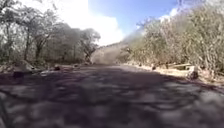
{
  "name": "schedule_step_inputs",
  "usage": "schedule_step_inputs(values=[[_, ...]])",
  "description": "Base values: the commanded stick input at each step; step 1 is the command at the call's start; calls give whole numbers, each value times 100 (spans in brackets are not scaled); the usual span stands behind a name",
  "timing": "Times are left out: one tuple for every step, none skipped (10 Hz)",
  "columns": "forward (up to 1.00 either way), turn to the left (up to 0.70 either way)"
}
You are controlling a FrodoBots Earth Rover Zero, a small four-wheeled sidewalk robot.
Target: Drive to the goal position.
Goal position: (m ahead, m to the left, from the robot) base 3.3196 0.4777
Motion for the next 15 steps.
schedule_step_inputs(values=[[70,0],[70,0],[70,0],[70,0],[70,0],[70,0],[70,0],[70,0],[70,0],[70,0],[70,0],[70,0],[70,0],[70,0],[70,0]])
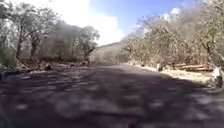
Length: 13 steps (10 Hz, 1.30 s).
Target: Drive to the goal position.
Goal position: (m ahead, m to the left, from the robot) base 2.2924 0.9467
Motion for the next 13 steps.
schedule_step_inputs(values=[[70,0],[70,0],[70,0],[70,0],[70,0],[70,0],[70,0],[70,0],[70,0],[70,0],[70,0],[70,0],[70,0]])
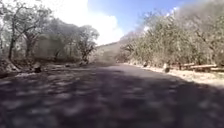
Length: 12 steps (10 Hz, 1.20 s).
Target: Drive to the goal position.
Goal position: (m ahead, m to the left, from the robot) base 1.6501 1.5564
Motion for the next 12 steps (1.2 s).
schedule_step_inputs(values=[[70,0],[70,0],[70,0],[70,0],[70,0],[70,0],[70,0],[70,0],[70,0],[70,0],[70,0],[70,0]])
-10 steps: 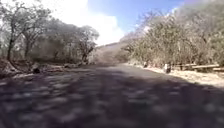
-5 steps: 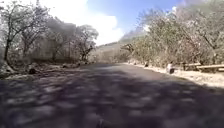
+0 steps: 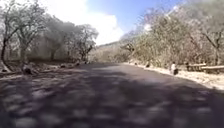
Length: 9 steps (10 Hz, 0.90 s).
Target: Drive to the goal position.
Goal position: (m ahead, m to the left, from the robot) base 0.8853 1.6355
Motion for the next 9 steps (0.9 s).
schedule_step_inputs(values=[[70,0],[70,0],[70,0],[70,0],[70,0],[70,0],[70,0],[70,0],[70,0]])
